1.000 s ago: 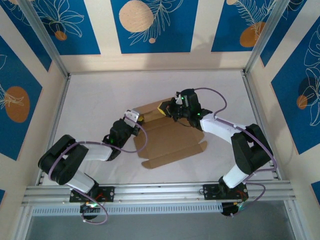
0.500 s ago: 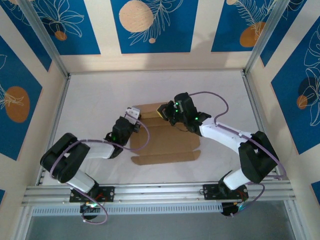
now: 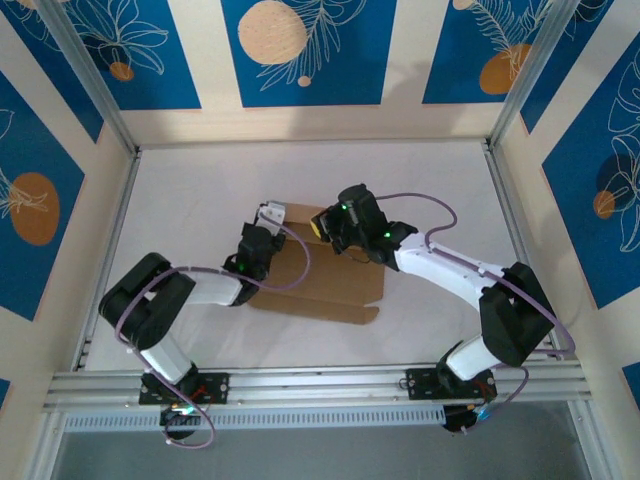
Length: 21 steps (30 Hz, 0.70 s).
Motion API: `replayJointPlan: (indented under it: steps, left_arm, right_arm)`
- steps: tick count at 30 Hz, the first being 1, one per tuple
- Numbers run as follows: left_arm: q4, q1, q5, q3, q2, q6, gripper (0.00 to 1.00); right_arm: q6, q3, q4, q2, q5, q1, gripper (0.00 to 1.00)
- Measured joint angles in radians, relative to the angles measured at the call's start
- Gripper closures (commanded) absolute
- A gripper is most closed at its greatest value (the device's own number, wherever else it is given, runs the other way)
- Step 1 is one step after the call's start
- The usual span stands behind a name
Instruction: Fold the paper box
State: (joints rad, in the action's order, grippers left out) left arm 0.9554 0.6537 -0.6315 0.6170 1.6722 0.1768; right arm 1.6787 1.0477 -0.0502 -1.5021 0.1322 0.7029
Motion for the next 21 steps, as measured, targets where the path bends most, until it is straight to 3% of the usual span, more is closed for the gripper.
replayJointPlan:
  steps: [9,14,21]
  left_arm:
    - [0.132,0.040,-0.159,0.045,0.095,0.068,1.00]
    - [0.098,0.042,-0.116,0.037,0.074,0.027,0.77]
    - [-0.145,0.031,0.054,0.000,-0.070,-0.100,0.48]
  right_arm:
    - [0.047,0.067,-0.065,-0.038,0.003,-0.005,0.96]
    - [0.039,0.087,-0.111,-0.039,-0.010,-0.020,0.96]
    - [-0.018,0.097,-0.191,-0.042,-0.067,-0.083,0.92]
